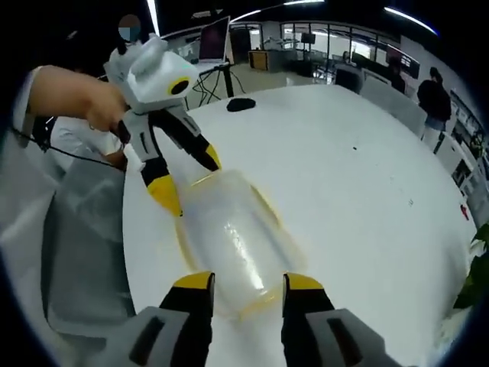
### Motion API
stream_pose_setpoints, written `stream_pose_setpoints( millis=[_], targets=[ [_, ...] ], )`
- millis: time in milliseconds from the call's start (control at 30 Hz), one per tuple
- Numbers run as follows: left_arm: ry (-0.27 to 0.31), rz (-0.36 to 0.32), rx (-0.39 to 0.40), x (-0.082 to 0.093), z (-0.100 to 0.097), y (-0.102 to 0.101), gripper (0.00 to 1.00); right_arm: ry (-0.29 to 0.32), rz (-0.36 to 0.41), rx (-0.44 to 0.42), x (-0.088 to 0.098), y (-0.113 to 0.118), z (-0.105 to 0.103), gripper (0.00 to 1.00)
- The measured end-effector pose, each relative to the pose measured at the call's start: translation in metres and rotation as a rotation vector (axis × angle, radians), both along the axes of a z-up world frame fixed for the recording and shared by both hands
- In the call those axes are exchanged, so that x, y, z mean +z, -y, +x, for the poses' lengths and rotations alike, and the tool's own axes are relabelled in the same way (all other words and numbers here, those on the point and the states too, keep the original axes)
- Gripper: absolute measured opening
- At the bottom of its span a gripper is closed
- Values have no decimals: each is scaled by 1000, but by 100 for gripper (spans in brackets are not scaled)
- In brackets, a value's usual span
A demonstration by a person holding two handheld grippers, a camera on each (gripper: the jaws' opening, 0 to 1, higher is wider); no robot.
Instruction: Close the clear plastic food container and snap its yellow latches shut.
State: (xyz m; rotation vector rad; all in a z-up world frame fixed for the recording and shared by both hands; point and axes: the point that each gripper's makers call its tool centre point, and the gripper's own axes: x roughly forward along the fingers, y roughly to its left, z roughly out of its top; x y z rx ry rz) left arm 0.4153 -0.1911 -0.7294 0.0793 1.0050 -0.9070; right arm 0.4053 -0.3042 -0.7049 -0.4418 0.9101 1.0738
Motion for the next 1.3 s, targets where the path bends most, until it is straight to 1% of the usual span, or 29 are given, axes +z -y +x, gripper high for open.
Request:
stream_pose_setpoints(
  millis=[33, 67, 100, 167, 233, 300, 333, 400, 433, 467, 500, 533, 600, 700, 733, 833, 867, 967, 1033, 1067, 1100, 1133, 1200, 1233, 1267, 1300],
  targets=[
    [24, 7, -14, 2, 2, -1, 60, 4, 9, 10, 2, -2, -1, 34],
    [92, 37, -76, 5, 4, -4, 61, 12, 17, 28, 3, -3, -2, 35],
    [129, 54, -111, 7, 5, -5, 62, 31, 29, 62, 6, -6, -2, 36],
    [154, 63, -160, 10, 2, -4, 65, 41, 36, 94, 7, -9, -4, 38],
    [183, 40, -174, 17, 4, -1, 66, 66, 36, 139, 9, -12, -5, 37],
    [241, 31, -216, 25, 8, 3, 65, 74, 37, 157, 11, -14, -7, 38],
    [258, 26, -232, 28, 8, 5, 64, 77, 40, 166, 11, -15, -8, 38],
    [294, 5, -278, 35, 7, 12, 65, 84, 51, 182, 14, -17, -8, 39],
    [311, -20, -298, 39, 5, 17, 65, 89, 51, 189, 14, -18, -8, 38],
    [333, -31, -324, 43, 4, 21, 65, 95, 47, 193, 15, -18, -7, 36],
    [369, -26, -376, 47, 0, 26, 65, 107, 43, 190, 16, -17, -4, 35],
    [381, -27, -397, 49, -2, 29, 64, 108, 47, 187, 17, -18, -4, 35],
    [377, -37, -412, 51, -5, 34, 64, 105, 65, 194, 20, -21, -5, 36],
    [416, -45, -459, 55, -3, 40, 60, 129, 67, 230, 25, -24, -6, 36],
    [417, -46, -463, 55, -3, 40, 58, 136, 71, 240, 27, -25, -6, 36],
    [448, -70, -500, 61, 0, 46, 49, 151, 82, 271, 30, -29, -6, 36],
    [449, -74, -508, 62, 1, 47, 45, 152, 85, 278, 30, -30, -6, 36],
    [455, -72, -538, 59, 3, 50, 37, 163, 73, 296, 29, -31, -5, 35],
    [452, -75, -551, 56, 3, 52, 37, 155, 72, 301, 28, -33, -4, 34],
    [437, -97, -568, 56, -1, 56, 36, 158, 68, 305, 26, -34, -3, 34],
    [440, -101, -582, 55, -3, 57, 35, 160, 64, 309, 25, -34, -3, 34],
    [452, -79, -613, 52, -5, 58, 32, 163, 58, 314, 24, -35, -2, 33],
    [438, -79, -615, 48, -7, 61, 33, 165, 51, 327, 21, -36, -1, 30],
    [437, -64, -631, 44, -9, 62, 33, 159, 52, 345, 20, -38, -3, 28],
    [450, -61, -650, 43, -10, 64, 31, 162, 52, 355, 20, -39, -3, 28],
    [450, -59, -658, 42, -11, 65, 30, 166, 48, 363, 18, -40, -3, 28]
  ],
)
